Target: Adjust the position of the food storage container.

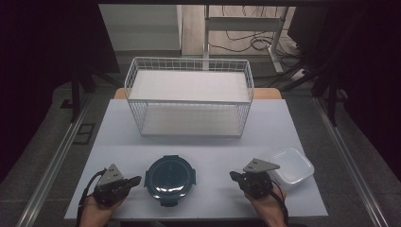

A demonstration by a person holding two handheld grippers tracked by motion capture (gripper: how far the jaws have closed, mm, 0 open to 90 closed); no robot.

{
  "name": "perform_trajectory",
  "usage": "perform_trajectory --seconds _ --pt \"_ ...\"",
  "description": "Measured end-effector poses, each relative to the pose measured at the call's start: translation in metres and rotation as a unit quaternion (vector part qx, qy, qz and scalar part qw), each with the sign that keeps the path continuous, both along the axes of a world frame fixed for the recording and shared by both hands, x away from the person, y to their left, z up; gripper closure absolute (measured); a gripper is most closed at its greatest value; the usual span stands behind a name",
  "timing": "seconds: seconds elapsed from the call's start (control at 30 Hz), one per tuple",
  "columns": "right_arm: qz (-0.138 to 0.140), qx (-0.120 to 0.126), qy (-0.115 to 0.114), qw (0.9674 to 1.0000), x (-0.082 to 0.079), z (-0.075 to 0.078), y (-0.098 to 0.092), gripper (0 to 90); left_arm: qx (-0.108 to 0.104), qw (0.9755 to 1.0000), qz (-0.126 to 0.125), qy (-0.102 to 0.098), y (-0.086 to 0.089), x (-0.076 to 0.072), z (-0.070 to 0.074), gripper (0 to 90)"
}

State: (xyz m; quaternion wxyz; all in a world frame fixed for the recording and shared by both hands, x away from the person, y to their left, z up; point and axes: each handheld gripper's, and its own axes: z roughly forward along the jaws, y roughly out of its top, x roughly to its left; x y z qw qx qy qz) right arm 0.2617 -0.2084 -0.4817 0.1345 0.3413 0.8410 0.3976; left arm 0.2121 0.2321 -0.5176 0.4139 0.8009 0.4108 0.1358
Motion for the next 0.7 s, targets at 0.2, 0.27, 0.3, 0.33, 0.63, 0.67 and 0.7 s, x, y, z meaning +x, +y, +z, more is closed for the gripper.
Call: perform_trajectory --seconds 0.2,0.27,0.3,0.33,0.63,0.67,0.7 --pt "-0.002 0.003 0.006 1.0000 0.002 -0.002 0.000 89.5 -0.001 1.0000 0.005 0.006 -0.009 0.004 -0.001 90.0" --pt "0.000 0.002 0.008 1.0000 0.002 -0.003 0.001 89.5 -0.024 0.9996 0.008 0.008 -0.007 0.005 0.000 90.0" --pt "0.000 0.002 0.008 1.0000 0.002 -0.003 0.001 89.5 -0.036 0.9993 0.009 0.008 -0.007 0.005 0.000 90.0" --pt "0.001 0.001 0.010 1.0000 0.002 -0.003 0.001 89.5 -0.037 0.9993 0.011 0.006 -0.008 0.005 0.001 90.0" --pt "0.006 -0.002 0.018 0.9998 0.003 -0.004 0.003 89.5 -0.030 0.9994 0.013 0.006 -0.019 0.004 0.003 90.0" --pt "0.006 -0.002 0.018 0.9998 0.003 -0.004 0.003 89.5 -0.030 0.9995 0.011 0.005 -0.022 0.004 0.003 90.0" --pt "0.007 -0.002 0.019 0.9998 0.003 -0.004 0.003 89.5 -0.028 0.9996 0.007 0.006 -0.023 0.004 0.003 90.0"
